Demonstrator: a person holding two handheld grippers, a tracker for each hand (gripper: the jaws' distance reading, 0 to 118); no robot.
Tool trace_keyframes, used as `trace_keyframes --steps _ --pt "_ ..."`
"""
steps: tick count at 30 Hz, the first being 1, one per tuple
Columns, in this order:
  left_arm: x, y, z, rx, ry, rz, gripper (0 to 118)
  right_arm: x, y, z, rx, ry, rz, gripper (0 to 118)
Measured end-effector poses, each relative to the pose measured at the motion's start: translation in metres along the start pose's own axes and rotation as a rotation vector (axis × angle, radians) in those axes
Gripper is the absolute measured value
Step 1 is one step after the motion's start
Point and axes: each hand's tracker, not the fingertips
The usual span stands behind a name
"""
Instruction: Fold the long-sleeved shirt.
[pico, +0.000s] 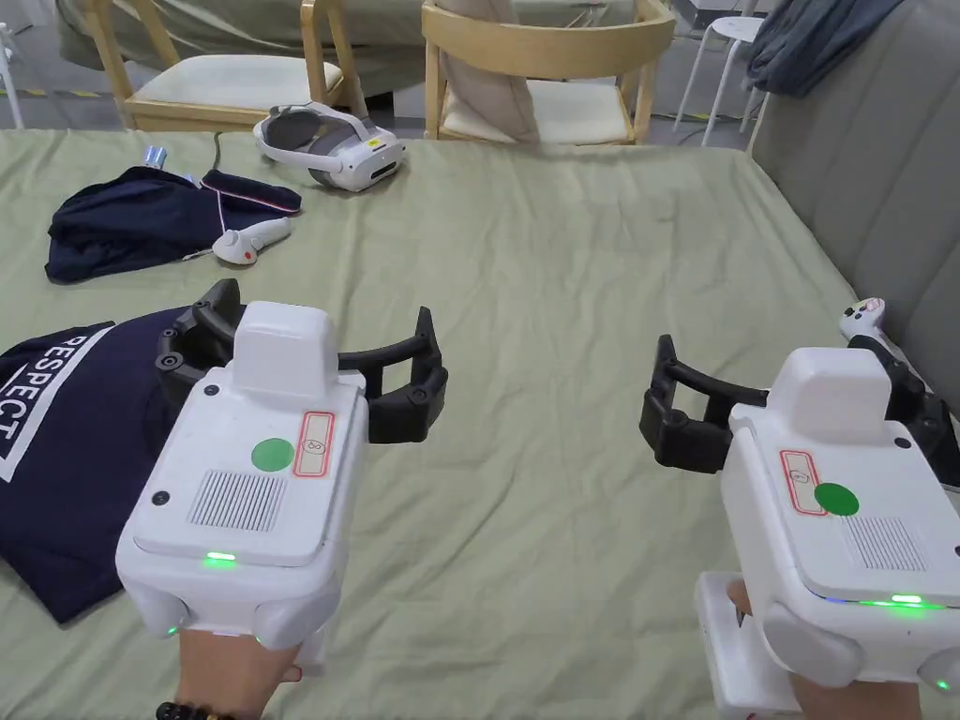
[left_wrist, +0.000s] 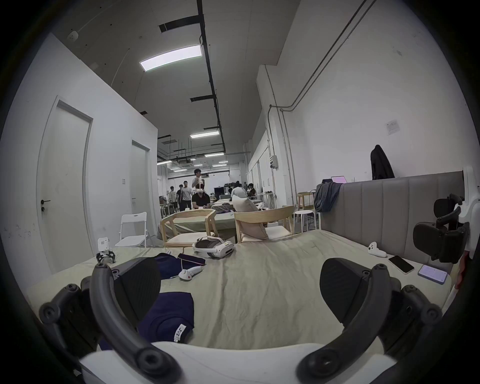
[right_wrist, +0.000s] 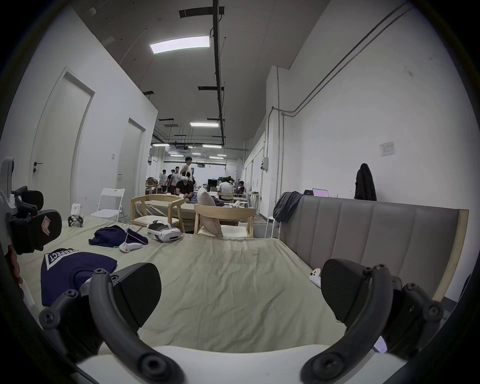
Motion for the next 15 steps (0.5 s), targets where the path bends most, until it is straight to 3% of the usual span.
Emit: trace_keyframes --steps 15 --pt "0.0002 -0.0014 0.0003 -0.003 -0.006 0.006 111 -0.0007 0.0003 -0.0009 -0.002 -0.005 -0.002 118"
